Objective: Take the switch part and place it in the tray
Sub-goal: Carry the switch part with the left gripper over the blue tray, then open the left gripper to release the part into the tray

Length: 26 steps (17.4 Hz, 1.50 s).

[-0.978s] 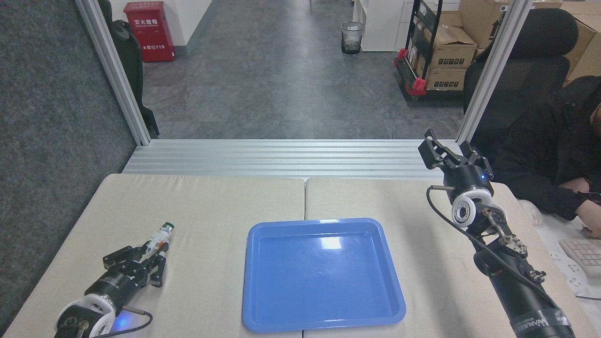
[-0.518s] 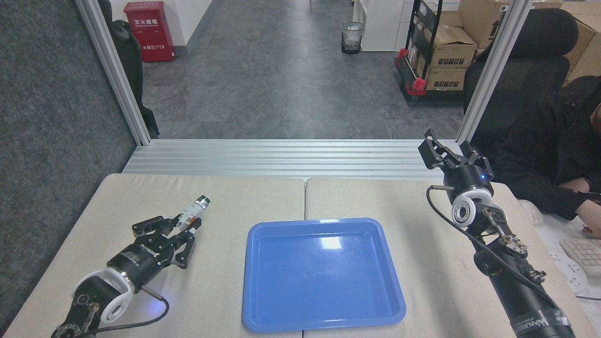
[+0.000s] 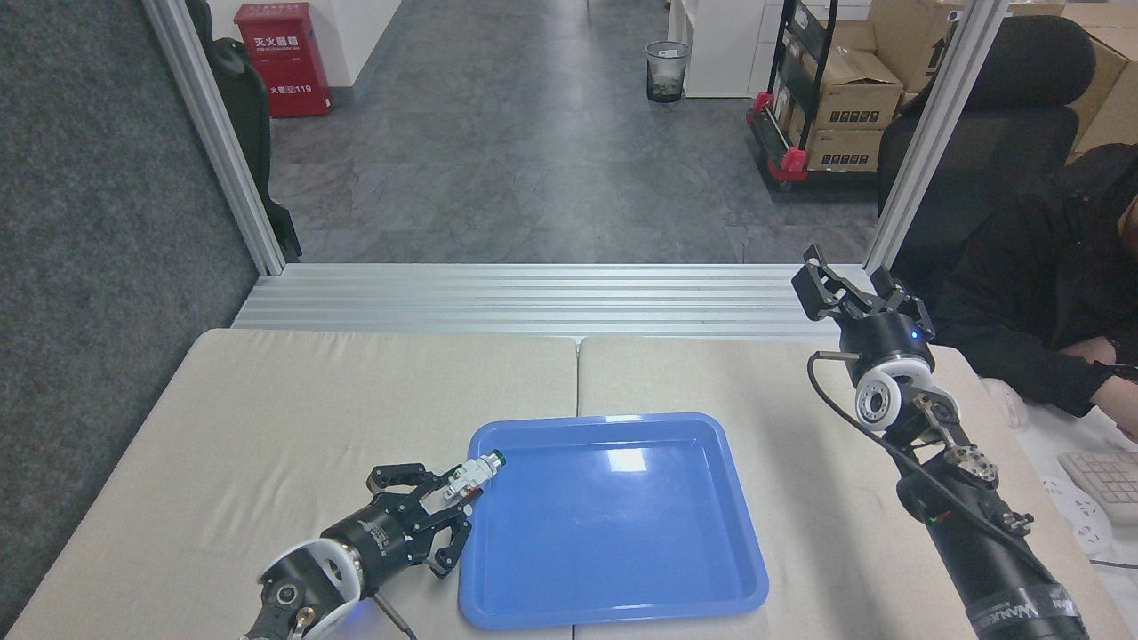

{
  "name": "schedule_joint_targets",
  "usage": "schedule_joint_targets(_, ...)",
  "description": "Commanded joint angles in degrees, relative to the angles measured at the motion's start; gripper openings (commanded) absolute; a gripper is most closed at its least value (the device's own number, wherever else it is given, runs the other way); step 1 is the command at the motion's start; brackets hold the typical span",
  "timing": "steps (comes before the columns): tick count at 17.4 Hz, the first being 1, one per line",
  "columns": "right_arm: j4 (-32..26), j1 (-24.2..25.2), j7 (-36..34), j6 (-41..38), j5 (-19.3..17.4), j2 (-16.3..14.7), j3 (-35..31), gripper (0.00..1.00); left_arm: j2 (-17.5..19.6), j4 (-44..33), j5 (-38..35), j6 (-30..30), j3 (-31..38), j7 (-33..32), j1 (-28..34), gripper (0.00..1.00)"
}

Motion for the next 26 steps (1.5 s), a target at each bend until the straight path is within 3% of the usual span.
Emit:
schedule_joint_targets(1,0.0,0.0,0.0,0.0,0.0,0.1,0.0,0.99,-6.6,2.5,-6.5,0.3,-5.2,-0.5,-1.6,0.0)
schedule_joint_targets(10,0.0,0.0,0.0,0.0,0.0,0.1,0.0,0.99,-6.6,1.5,-6.2,0.0,-5.7,-1.3,-1.8,0.0)
schedule_joint_targets(12,0.0,0.0,0.0,0.0,0.1,0.1,0.0,0.99,-6.6,0.8,-6.2,0.0,-5.7,-1.3,-2.1,0.12)
schedule_joint_targets(16,0.0,0.0,0.0,0.0,0.0,0.1,0.0,0.99,-6.6,-1.6,-6.1,0.2,-5.6,-1.4,-2.1,0.45)
schedule_joint_targets(17,0.0,0.0,0.0,0.0,0.0,0.0,0.0,0.99,-6.5,-2.5,-6.1,0.2,-5.5,-1.4,-2.0,0.49)
schedule_joint_targets(18,0.0,0.0,0.0,0.0,0.1,0.1,0.0,0.99,-6.2,-3.9,-6.1,0.2,-5.1,-1.4,-1.6,0.57)
schedule_joint_targets(19,0.0,0.0,0.0,0.0,0.0,0.1,0.0,0.99,-6.1,-5.0,-6.0,0.2,-4.5,-1.4,-1.4,0.72)
schedule_joint_targets(21,0.0,0.0,0.0,0.0,0.0,0.1,0.0,0.99,-5.8,-6.2,-5.9,0.2,-3.0,-1.4,-0.6,0.82)
schedule_joint_targets(22,0.0,0.0,0.0,0.0,0.0,0.1,0.0,0.99,-5.8,-6.6,-5.8,0.2,-1.4,-1.4,-0.4,0.92)
schedule_joint_targets(23,0.0,0.0,0.0,0.0,0.0,0.1,0.0,0.99,-5.7,-6.7,-5.8,0.2,0.1,-1.4,-0.2,0.97)
schedule_joint_targets(26,0.0,0.0,0.0,0.0,0.0,0.1,0.0,0.99,-5.7,-7.1,-5.2,0.2,4.5,-1.4,-0.8,0.99)
